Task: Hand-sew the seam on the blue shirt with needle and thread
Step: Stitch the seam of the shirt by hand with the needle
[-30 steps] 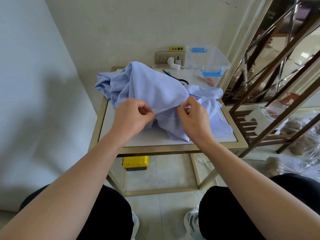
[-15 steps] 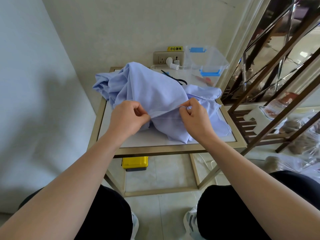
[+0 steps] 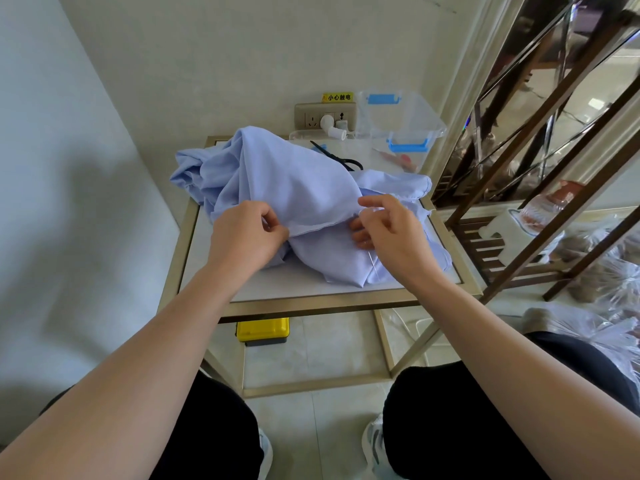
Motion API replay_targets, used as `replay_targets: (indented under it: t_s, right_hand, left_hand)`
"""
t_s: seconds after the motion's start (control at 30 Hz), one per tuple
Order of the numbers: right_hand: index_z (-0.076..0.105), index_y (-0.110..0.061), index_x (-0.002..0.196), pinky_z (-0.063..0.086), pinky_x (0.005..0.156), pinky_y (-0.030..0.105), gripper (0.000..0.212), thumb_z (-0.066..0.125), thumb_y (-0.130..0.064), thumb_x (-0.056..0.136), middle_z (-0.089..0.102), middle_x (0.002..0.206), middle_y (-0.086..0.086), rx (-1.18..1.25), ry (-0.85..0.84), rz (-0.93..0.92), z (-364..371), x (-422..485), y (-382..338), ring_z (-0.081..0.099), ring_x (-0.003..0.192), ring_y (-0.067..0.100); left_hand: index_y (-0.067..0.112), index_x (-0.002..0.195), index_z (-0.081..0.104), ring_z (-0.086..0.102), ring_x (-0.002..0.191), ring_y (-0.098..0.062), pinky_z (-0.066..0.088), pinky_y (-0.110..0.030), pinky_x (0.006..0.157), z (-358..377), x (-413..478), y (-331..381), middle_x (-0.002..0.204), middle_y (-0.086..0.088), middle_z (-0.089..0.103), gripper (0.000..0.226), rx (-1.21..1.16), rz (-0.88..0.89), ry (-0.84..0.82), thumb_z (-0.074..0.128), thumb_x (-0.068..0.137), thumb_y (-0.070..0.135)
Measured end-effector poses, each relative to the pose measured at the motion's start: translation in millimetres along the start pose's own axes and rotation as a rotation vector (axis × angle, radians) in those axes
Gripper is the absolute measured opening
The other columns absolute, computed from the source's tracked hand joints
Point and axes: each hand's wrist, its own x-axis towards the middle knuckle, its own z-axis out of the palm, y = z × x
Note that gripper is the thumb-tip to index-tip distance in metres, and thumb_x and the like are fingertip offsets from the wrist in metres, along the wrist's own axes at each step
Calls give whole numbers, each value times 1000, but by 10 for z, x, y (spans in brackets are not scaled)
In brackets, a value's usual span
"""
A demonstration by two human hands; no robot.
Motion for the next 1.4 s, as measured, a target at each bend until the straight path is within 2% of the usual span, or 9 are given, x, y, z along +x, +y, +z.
replay_targets:
  t_s: [0.07,0.13,0.27,0.33,0.47,0.63,0.87,1.23,1.4]
  right_hand:
    - [65,-16,110,57,80,30,21,47,-13,98,72,85,-3,-94,93,-52,-55,22,26,68,79,10]
    - [69,-19,106,50,79,17,25,49,-7,95,69,95,-3,-232,172,-160,-95,79,58,63,80,10]
    - [71,-14,107,33,68,1,27,56,0,89,53,108,-3,-476,101,-302,-76,164,113,49,76,6]
    - [69,-10,100,32,60,2,18,58,-2,89,58,95,-4,-459,125,-260,-75,156,112,47,65,1]
    - [63,-11,100,39,60,5,14,59,-10,88,62,79,-5,-366,130,-143,-109,130,65,58,72,4]
    - [64,-12,89,59,75,42,12,54,-5,89,70,74,7,-301,96,-47,-185,126,90,69,67,22]
    - [62,-13,80,56,74,46,13,61,-5,89,66,72,5,-395,171,-124,-251,132,89,66,70,29]
    - [64,-15,78,57,73,41,12,70,-11,88,65,69,0,-420,196,-150,-300,166,190,63,66,21]
    - [65,-12,102,54,80,39,16,63,-7,87,68,91,2,-417,163,-191,-283,205,192,65,77,21]
  left_hand:
    - [16,81,65,54,68,-10,36,-24,57,9,1,12,67,9,56,6,-5,5,3,67,85,20]
    - [16,84,64,53,68,-10,35,-24,59,18,-2,15,68,10,55,6,-5,7,6,68,85,20]
    - [16,82,65,52,64,-5,34,-20,56,18,5,9,67,9,57,4,-23,6,23,68,84,19]
    - [16,83,66,52,65,-5,35,-20,57,17,7,6,67,9,57,4,-28,3,28,67,84,19]
    - [16,83,65,51,65,-4,34,-19,57,31,6,-4,67,9,57,4,-31,-6,48,67,85,19]
    - [16,83,65,51,64,-6,32,-19,55,36,-21,-30,69,5,58,4,-27,-14,61,67,85,19]
    - [13,86,68,51,66,-7,34,-20,56,14,-50,-42,71,5,60,6,-52,-51,92,69,84,19]
    - [15,84,67,62,79,-21,42,-31,68,-16,-18,-31,79,-1,65,7,-78,-106,73,71,84,20]
    - [14,89,68,66,76,-22,57,-41,76,-88,-20,-11,81,-4,70,8,-167,-116,1,69,85,21]
